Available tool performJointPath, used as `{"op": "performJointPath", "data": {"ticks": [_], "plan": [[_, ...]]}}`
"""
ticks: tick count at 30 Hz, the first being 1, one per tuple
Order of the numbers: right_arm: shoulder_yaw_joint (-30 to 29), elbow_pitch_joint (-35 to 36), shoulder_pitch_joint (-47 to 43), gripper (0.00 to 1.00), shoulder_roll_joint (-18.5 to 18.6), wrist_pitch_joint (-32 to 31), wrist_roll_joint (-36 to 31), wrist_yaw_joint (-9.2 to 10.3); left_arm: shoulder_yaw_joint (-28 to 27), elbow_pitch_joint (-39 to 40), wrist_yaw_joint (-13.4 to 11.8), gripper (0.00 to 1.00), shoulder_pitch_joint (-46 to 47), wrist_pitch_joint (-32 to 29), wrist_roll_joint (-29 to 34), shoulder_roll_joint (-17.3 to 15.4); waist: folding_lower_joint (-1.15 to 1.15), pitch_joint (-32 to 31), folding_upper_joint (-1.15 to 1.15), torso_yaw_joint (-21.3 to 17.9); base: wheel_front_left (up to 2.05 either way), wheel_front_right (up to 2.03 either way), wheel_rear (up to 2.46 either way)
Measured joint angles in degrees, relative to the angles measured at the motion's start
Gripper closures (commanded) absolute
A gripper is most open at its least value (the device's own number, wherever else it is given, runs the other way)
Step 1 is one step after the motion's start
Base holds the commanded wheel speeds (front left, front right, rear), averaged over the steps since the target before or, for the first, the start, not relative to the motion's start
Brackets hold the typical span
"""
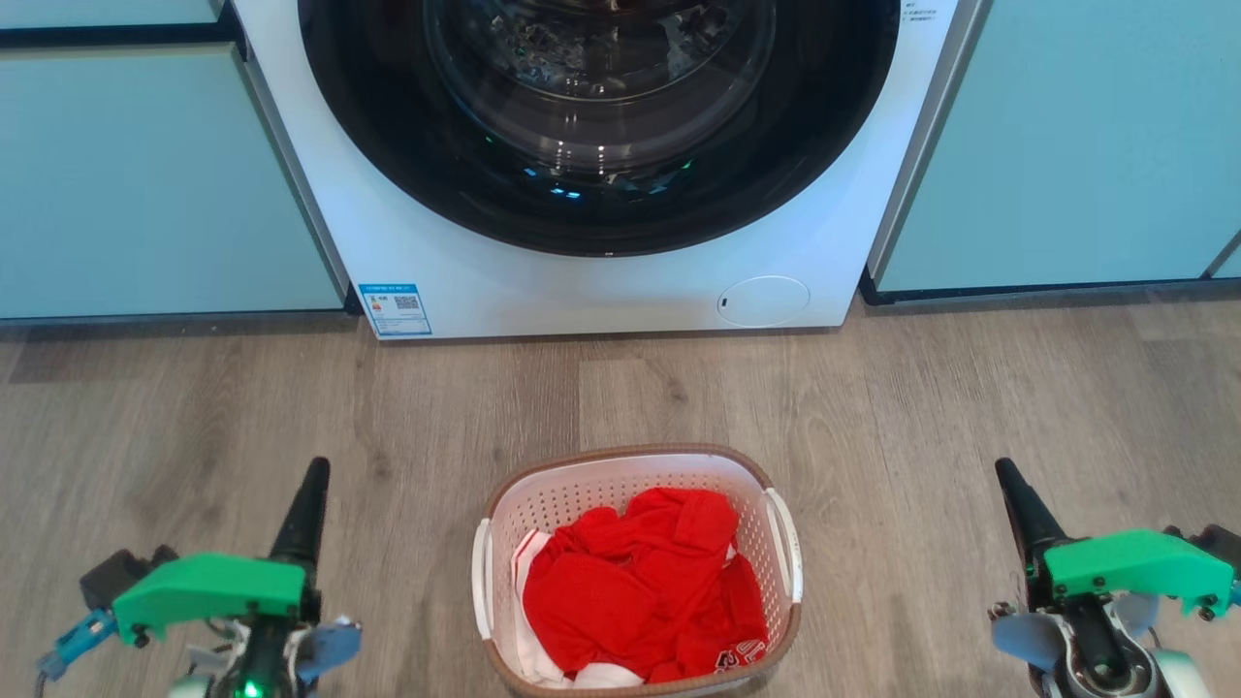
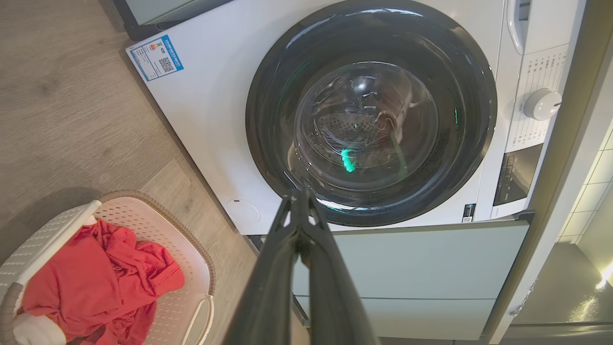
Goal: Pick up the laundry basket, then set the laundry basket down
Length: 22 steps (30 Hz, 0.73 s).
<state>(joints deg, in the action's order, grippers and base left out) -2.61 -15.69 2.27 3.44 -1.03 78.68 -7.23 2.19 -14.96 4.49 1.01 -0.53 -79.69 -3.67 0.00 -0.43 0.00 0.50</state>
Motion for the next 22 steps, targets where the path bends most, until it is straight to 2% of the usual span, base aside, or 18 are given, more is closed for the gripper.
{"op": "performJointPath", "data": {"ticks": [22], "plan": [[-3.0, 0.0, 0.1, 1.00, 0.0, -3.5, 13.4, 0.00, -4.1, -0.7, 2.6, 1.00, 1.7, -3.5, -13.0, 0.1, 0.00, 0.6, 0.00, -0.5, 0.00, 0.00, 0.00]]}}
